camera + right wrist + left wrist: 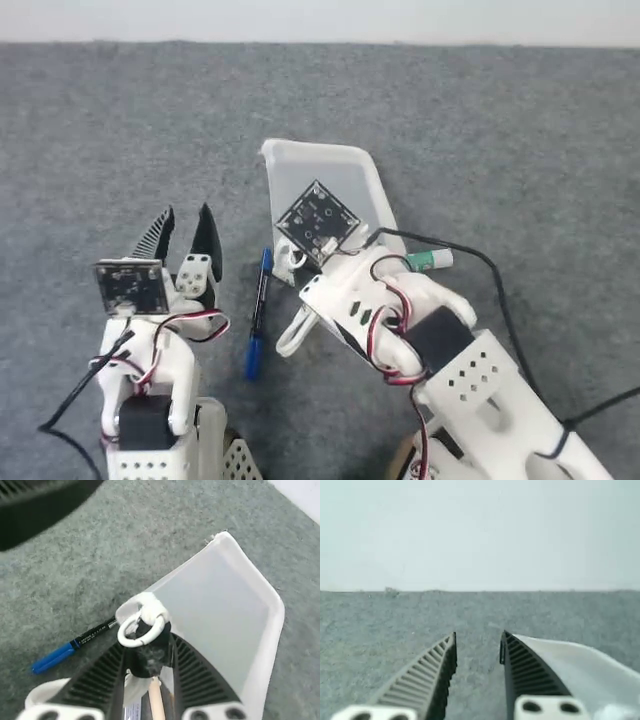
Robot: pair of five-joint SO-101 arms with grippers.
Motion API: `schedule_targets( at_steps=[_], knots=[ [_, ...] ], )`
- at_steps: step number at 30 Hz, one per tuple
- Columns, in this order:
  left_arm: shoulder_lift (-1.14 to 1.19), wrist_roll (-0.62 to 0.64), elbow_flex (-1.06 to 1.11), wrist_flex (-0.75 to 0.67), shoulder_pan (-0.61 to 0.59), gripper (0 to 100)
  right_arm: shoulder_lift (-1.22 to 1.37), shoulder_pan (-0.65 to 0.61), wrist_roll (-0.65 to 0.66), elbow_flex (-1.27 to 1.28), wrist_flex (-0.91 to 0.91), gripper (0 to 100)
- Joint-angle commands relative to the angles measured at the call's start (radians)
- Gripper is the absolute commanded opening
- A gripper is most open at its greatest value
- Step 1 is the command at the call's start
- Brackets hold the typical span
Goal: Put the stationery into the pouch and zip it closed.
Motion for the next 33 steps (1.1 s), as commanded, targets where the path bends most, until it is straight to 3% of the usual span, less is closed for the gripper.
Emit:
schedule_targets(
  at_steps=[1, 8, 14, 18, 23, 33],
  knots=[
    [-0.021, 0.078, -0.084, -0.054, 0.000, 13, -0.070, -0.005, 0.012, 0.041, -0.091, 0.6],
    [-0.021, 0.089, -0.124, 0.023, 0.002, 13, -0.162, 0.007, 0.009, 0.195, -0.278, 0.6],
    [-0.021, 0.092, -0.162, 0.072, 0.008, 14, -0.183, 0.104, -0.117, 0.232, -0.366, 0.6],
    [-0.021, 0.092, -0.193, 0.117, 0.023, 15, -0.186, 0.114, -0.130, 0.233, -0.366, 0.6],
    [-0.021, 0.091, -0.191, 0.192, 0.149, 25, -0.191, 0.113, -0.132, 0.233, -0.364, 0.6],
    [-0.021, 0.071, -0.142, 0.196, 0.204, 25, -0.194, 0.096, -0.129, 0.258, -0.348, 0.6]
  ],
)
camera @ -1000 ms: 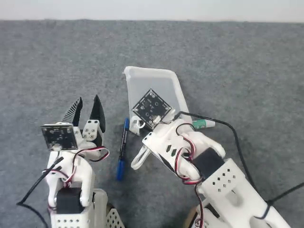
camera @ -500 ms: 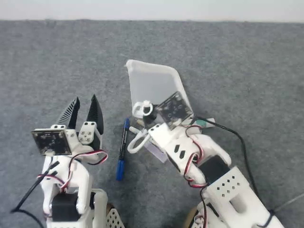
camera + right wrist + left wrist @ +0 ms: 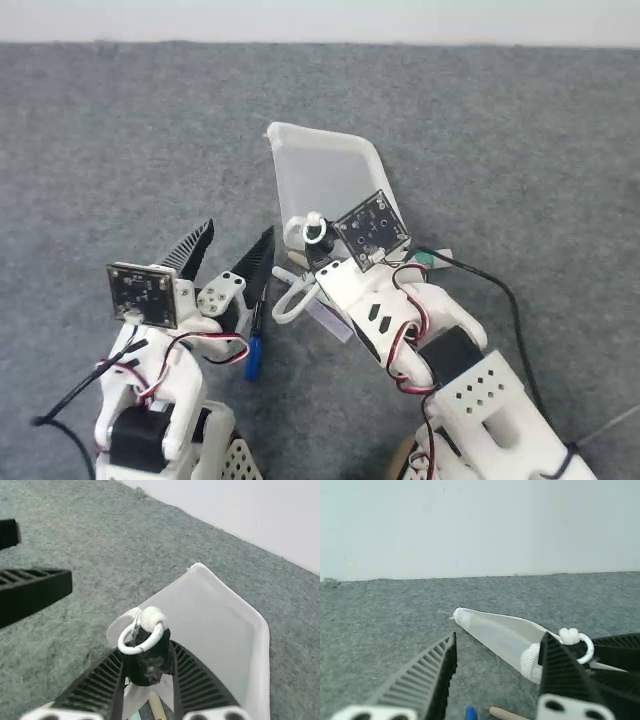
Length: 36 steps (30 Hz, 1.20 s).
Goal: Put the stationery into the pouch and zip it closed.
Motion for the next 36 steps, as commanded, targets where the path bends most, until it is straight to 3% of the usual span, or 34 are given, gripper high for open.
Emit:
schedule_targets(
  at_steps=[1, 6, 12, 24, 36],
  knots=[
    [-0.020, -0.023, 0.002, -0.005, 0.006, 25, -0.045, -0.002, -0.008, -0.009, -0.004, 0.6],
    [-0.020, -0.038, 0.031, -0.005, 0.008, 25, -0.045, -0.002, -0.008, -0.009, 0.010, 0.6],
    [-0.018, -0.040, 0.059, -0.002, 0.112, 25, -0.045, -0.002, -0.012, -0.011, 0.024, 0.6],
    [0.000, -0.066, 0.088, -0.032, 0.112, 25, -0.045, -0.002, -0.014, -0.011, 0.044, 0.6],
    [0.512, -0.061, -0.110, -0.101, 0.110, 25, -0.045, 0.002, -0.014, -0.009, 0.044, 0.6]
  ],
)
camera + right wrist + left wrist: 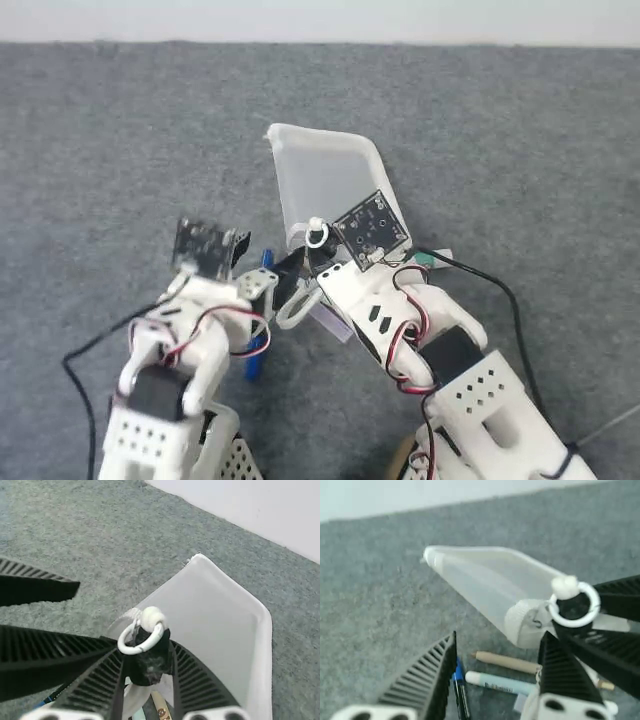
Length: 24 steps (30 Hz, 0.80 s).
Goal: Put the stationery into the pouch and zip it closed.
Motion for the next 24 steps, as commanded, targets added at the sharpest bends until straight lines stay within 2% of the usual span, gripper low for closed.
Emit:
schedule_targets(
  at_steps=[1, 6, 19, 22, 24],
  knots=[
    [0.169, -0.003, -0.101, -0.072, 0.003, 25, -0.045, 0.002, -0.011, -0.008, 0.004, 0.6],
    [0.190, -0.003, -0.099, -0.126, -0.048, 25, -0.045, -0.002, -0.011, -0.006, 0.005, 0.6],
    [0.190, 0.044, -0.097, -0.127, -0.054, 25, -0.036, -0.004, -0.003, -0.006, 0.067, 0.6],
    [0.190, 0.044, -0.097, -0.126, -0.051, 21, -0.038, -0.013, 0.003, 0.005, 0.068, 0.6],
    [0.190, 0.041, -0.099, -0.126, -0.049, 15, -0.044, -0.019, 0.052, 0.031, 0.059, 0.6]
  ],
)
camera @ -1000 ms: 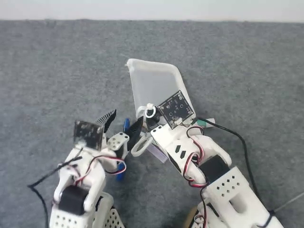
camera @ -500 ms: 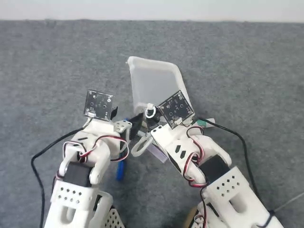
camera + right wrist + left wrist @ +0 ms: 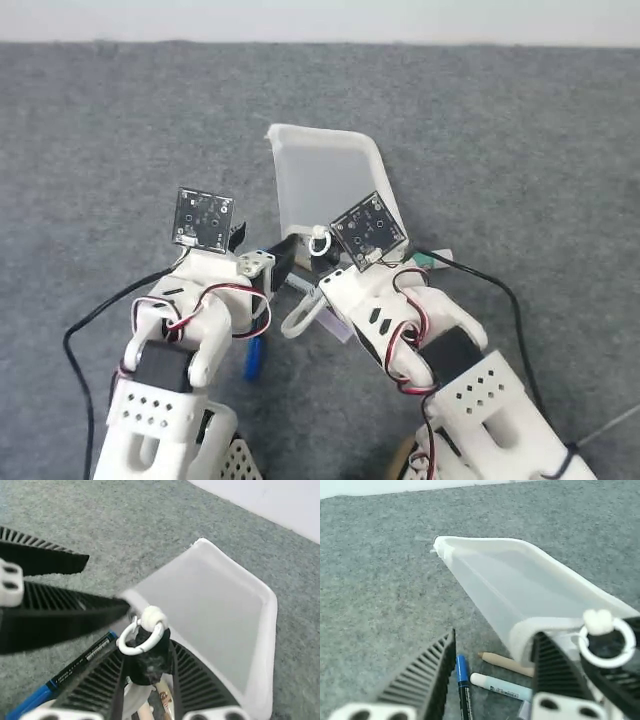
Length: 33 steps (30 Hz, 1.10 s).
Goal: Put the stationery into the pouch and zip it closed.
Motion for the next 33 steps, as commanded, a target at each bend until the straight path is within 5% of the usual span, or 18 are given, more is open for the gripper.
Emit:
schedule_targets(
  at_steps=[1, 14, 33],
  knots=[
    [0.008, 0.014, -0.059, -0.026, -0.003, 13, -0.044, -0.025, 0.080, 0.018, -0.001, 0.6],
    [0.012, 0.012, -0.059, -0.025, -0.006, 2, -0.044, -0.035, 0.121, 0.037, 0.001, 0.6],
    [0.008, 0.012, -0.087, 0.032, -0.071, 1, -0.044, 0.074, 0.123, 0.037, -0.001, 0.6]
  ],
)
